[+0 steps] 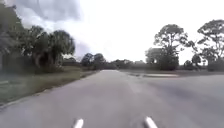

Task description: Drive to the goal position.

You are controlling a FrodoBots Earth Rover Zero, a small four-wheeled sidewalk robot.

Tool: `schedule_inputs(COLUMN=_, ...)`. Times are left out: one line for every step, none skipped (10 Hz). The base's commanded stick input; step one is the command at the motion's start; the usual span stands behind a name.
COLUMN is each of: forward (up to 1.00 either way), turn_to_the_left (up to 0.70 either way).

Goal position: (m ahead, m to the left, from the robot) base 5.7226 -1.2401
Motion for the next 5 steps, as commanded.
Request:
schedule_inputs(forward=0.85, turn_to_the_left=0.00)
schedule_inputs(forward=0.85, turn_to_the_left=0.00)
schedule_inputs(forward=0.85, turn_to_the_left=0.00)
schedule_inputs(forward=0.85, turn_to_the_left=0.00)
schedule_inputs(forward=0.85, turn_to_the_left=0.00)
